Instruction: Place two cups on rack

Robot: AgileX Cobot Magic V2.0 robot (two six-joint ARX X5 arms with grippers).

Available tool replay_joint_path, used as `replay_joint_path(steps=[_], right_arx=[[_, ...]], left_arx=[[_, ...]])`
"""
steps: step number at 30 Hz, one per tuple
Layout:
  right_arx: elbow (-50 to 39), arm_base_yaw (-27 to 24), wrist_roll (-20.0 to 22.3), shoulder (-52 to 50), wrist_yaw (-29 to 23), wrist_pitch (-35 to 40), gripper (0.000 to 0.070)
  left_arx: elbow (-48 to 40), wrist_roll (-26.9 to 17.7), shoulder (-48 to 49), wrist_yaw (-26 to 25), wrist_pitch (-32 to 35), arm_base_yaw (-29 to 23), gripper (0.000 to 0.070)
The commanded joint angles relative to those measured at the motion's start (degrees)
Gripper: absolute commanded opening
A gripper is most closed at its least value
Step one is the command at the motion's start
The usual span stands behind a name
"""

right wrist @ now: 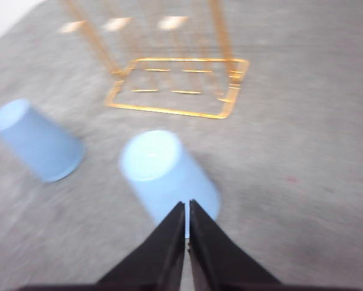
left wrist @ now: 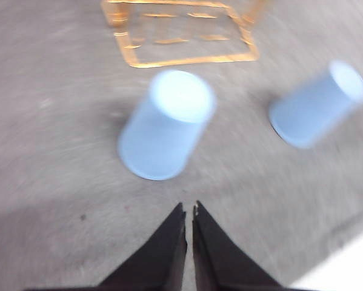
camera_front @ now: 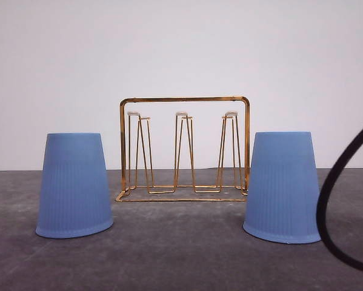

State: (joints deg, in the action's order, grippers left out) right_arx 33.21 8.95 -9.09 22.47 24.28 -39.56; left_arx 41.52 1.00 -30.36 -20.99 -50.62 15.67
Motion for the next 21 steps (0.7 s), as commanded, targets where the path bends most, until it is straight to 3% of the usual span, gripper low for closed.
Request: replay_joint_path(steps=[1, 3, 6, 10, 12, 15, 17, 21], right_arx=[[0.68, 1.16, 0.9, 0.25, 0.14, 0.98, 0.0007], [0.68, 2.02, 4.42, 0.25, -0.05, 2.34, 0.0007], [0.68, 2.18, 10.94, 0.25, -0.31, 4.6, 0.0007], [0.68, 2.24, 13.54, 0.25, -0.3, 4.77, 0.0039], [0.68, 2.23, 14.42, 0.25, -0.31, 4.8, 0.019], [0.68, 2.23, 14.54, 0.25, -0.31, 4.82, 0.0446], [0.68, 2.23, 14.56, 0.25, -0.36, 4.83, 0.046], [0.68, 2.23, 14.47, 0.25, -0.58, 4.85, 0.046]], left_arx=[[0.95, -7.2, -0.7, 0.17, 1.07, 1.63, 0.0004], [0.95, -10.42, -1.21, 0.17, 1.96, 3.24, 0.0003], [0.95, -10.8, -1.73, 0.17, 3.49, 4.17, 0.0003], [0.95, -10.76, -2.32, 0.09, 4.47, 4.23, 0.002], [0.95, -10.6, -2.55, -0.24, 5.24, 4.23, 0.0149], [0.95, -10.34, -2.59, -1.41, 6.13, 4.23, 0.0468], [0.95, -9.8, -2.58, -1.61, 6.48, 4.24, 0.0504], [0.95, -8.16, -3.42, -1.55, 7.02, 4.52, 0.0504]])
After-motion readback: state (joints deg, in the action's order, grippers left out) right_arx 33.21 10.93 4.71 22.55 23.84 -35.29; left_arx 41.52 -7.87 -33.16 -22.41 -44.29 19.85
